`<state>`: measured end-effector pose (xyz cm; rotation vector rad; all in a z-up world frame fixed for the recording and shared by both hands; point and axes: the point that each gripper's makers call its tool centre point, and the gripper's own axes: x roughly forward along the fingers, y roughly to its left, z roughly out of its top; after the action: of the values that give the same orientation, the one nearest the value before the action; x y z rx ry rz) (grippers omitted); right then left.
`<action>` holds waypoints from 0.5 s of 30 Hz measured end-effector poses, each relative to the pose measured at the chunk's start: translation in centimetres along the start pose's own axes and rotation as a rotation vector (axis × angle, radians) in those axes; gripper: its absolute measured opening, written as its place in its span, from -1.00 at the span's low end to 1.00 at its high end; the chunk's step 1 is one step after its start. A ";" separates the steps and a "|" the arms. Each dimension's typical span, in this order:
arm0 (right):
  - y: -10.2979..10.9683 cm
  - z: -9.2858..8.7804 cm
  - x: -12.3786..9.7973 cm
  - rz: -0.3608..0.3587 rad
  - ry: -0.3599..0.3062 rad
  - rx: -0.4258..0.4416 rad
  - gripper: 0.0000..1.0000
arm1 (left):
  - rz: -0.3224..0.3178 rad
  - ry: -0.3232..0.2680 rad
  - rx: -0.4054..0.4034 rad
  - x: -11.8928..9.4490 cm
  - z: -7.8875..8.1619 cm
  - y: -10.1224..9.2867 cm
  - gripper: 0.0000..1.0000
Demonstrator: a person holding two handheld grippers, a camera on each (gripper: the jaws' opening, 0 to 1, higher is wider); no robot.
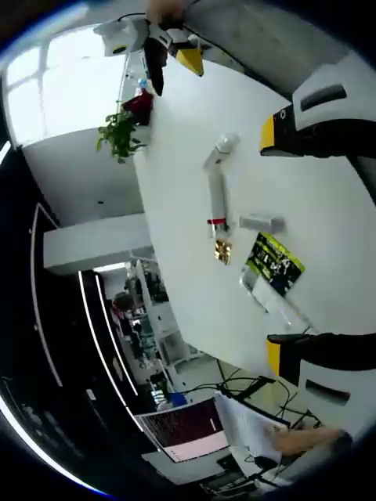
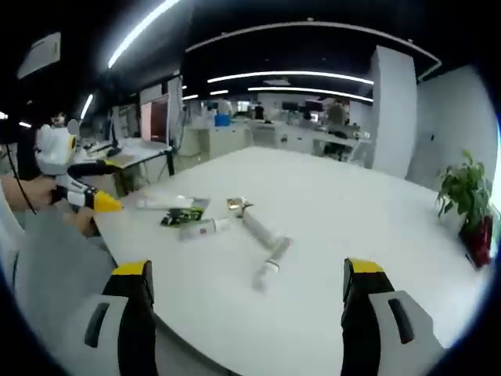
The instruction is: Arrange the skincare products in the storage area until every visible bottle or jar stands upright without overlapping.
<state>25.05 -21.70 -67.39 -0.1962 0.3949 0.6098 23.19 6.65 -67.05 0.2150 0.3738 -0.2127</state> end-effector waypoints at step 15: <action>0.2 -0.2 0.0 0.008 0.009 -0.012 0.99 | -0.002 0.006 0.003 0.0 -0.1 0.0 0.76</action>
<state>24.93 -21.59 -67.58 -0.2093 0.4012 0.6199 23.16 6.63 -67.18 0.2180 0.3798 -0.2148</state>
